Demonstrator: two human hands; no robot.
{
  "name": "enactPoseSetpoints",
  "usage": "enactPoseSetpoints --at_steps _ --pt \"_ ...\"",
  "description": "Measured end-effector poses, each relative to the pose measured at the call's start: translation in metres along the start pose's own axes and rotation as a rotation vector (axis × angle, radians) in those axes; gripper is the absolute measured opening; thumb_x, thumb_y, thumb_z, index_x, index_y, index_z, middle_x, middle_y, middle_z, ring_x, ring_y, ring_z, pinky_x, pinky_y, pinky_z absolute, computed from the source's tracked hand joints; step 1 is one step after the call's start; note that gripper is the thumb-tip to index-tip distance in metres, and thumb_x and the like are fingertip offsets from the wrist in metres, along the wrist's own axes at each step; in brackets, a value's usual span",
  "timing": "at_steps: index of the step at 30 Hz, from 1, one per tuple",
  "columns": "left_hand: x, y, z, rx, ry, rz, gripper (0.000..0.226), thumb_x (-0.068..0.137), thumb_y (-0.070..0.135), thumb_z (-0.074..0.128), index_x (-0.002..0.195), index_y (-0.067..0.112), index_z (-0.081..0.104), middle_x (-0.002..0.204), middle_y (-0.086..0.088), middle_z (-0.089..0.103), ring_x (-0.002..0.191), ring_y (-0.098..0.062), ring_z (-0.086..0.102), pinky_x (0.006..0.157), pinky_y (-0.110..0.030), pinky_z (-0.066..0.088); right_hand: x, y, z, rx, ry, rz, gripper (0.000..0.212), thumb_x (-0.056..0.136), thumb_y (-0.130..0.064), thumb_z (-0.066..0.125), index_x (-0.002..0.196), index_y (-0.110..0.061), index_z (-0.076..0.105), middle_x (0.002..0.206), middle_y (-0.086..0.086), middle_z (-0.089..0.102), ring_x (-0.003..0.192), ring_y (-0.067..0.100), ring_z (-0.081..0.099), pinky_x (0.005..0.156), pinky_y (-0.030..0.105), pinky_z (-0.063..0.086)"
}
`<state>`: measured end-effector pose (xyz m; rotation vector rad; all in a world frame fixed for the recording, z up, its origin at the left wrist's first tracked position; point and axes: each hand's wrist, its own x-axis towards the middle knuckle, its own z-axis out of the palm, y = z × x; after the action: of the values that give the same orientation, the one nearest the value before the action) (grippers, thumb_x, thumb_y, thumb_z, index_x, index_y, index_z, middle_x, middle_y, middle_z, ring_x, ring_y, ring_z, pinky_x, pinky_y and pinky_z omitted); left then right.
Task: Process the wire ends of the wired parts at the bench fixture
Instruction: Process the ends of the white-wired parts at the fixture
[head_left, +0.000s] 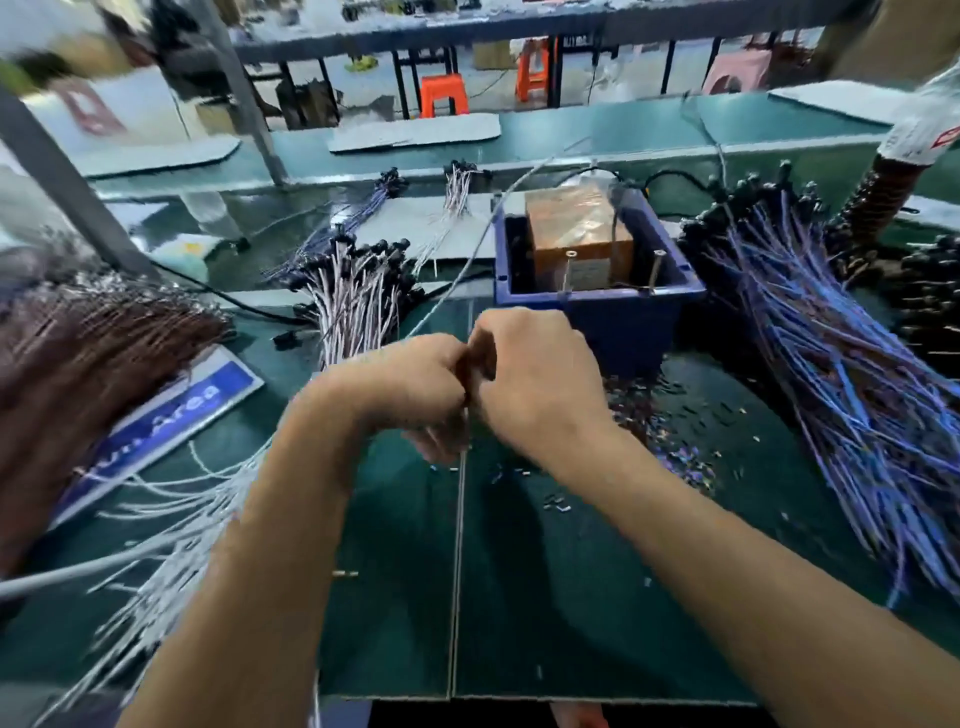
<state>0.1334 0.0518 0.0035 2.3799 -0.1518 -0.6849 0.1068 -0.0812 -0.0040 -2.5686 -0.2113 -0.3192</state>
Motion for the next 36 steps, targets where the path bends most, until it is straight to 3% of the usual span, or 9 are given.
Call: enactPoseSetpoints --at_steps 6,9,12,15,17,22,26,32,36 --pt "-0.013 -0.036 -0.052 0.436 0.22 -0.171 0.02 0.086 -0.005 0.048 0.087 0.002 0.066 0.083 -0.015 0.071 0.078 -0.032 0.07 0.064 -0.037 0.058 0.034 -0.027 0.065 0.144 -0.295 0.086 0.012 0.086 -0.018 0.069 0.086 -0.013 0.08 0.086 0.011 0.076 0.084 0.032 0.071 0.078 0.039 0.062" --pt "-0.014 -0.036 -0.072 0.552 0.411 -0.141 0.012 0.086 0.005 0.052 0.079 0.012 0.06 0.078 -0.006 0.059 0.079 -0.027 0.059 0.06 -0.03 0.041 0.051 -0.036 0.092 0.276 -0.216 0.164 0.027 0.09 -0.031 0.073 0.082 -0.005 0.077 0.082 0.012 0.074 0.083 0.032 0.07 0.078 0.039 0.06" --pt "-0.003 -0.029 -0.084 0.472 0.57 -0.126 0.015 0.086 0.006 0.053 0.092 0.01 0.066 0.092 -0.01 0.065 0.09 -0.031 0.061 0.072 -0.033 0.046 0.068 -0.044 0.109 0.404 -0.122 0.263 0.036 0.092 -0.041 0.071 0.083 -0.006 0.07 0.078 0.01 0.071 0.074 0.031 0.069 0.07 0.037 0.057" --pt "0.012 -0.026 -0.088 0.417 0.693 -0.118 0.012 0.083 0.004 0.051 0.073 0.01 0.052 0.077 -0.009 0.056 0.086 -0.033 0.056 0.073 -0.034 0.044 0.081 -0.046 0.118 0.385 -0.037 0.334 0.038 0.098 -0.044 0.063 0.089 -0.008 0.062 0.088 0.008 0.066 0.08 0.03 0.059 0.07 0.032 0.042" --pt "0.024 -0.029 -0.087 0.392 0.694 -0.162 0.016 0.085 0.006 0.053 0.071 0.011 0.045 0.075 -0.007 0.051 0.087 -0.034 0.056 0.074 -0.034 0.043 0.089 -0.044 0.121 0.406 -0.048 0.376 0.044 0.101 -0.048 0.058 0.089 -0.005 0.063 0.092 0.013 0.07 0.085 0.034 0.064 0.076 0.035 0.05" --pt "0.035 -0.044 -0.083 0.405 0.631 -0.246 0.008 0.084 0.011 0.063 0.086 0.014 0.056 0.112 -0.017 0.067 0.108 -0.037 0.063 0.083 -0.038 0.047 0.099 -0.043 0.122 0.446 -0.112 0.36 0.045 0.093 -0.052 0.068 0.095 -0.007 0.072 0.098 0.015 0.073 0.091 0.035 0.071 0.083 0.044 0.059" --pt "0.032 -0.046 -0.088 0.448 0.631 -0.268 0.02 0.082 0.012 0.07 0.081 0.013 0.05 0.109 -0.018 0.066 0.106 -0.04 0.063 0.085 -0.039 0.05 0.1 -0.04 0.121 0.489 -0.036 0.328 0.033 0.094 -0.04 0.068 0.085 -0.008 0.074 0.086 0.009 0.074 0.086 0.029 0.069 0.074 0.033 0.052" --pt "0.028 -0.039 -0.099 0.414 0.696 -0.274 0.018 0.081 0.006 0.062 0.072 0.014 0.049 0.073 -0.007 0.048 0.089 -0.033 0.057 0.079 -0.035 0.048 0.098 -0.039 0.125 0.575 -0.005 0.364 0.026 0.093 -0.039 0.068 0.095 -0.013 0.068 0.092 0.003 0.071 0.085 0.024 0.067 0.076 0.033 0.052" --pt "0.026 -0.038 -0.095 0.422 0.574 -0.294 0.028 0.076 0.018 0.085 0.097 0.016 0.065 0.099 -0.01 0.065 0.102 -0.034 0.064 0.088 -0.039 0.054 0.093 -0.038 0.123 0.732 0.124 0.209 0.026 0.096 -0.012 0.057 0.113 -0.023 0.074 0.087 -0.008 0.068 0.076 0.008 0.059 0.077 0.028 0.047"
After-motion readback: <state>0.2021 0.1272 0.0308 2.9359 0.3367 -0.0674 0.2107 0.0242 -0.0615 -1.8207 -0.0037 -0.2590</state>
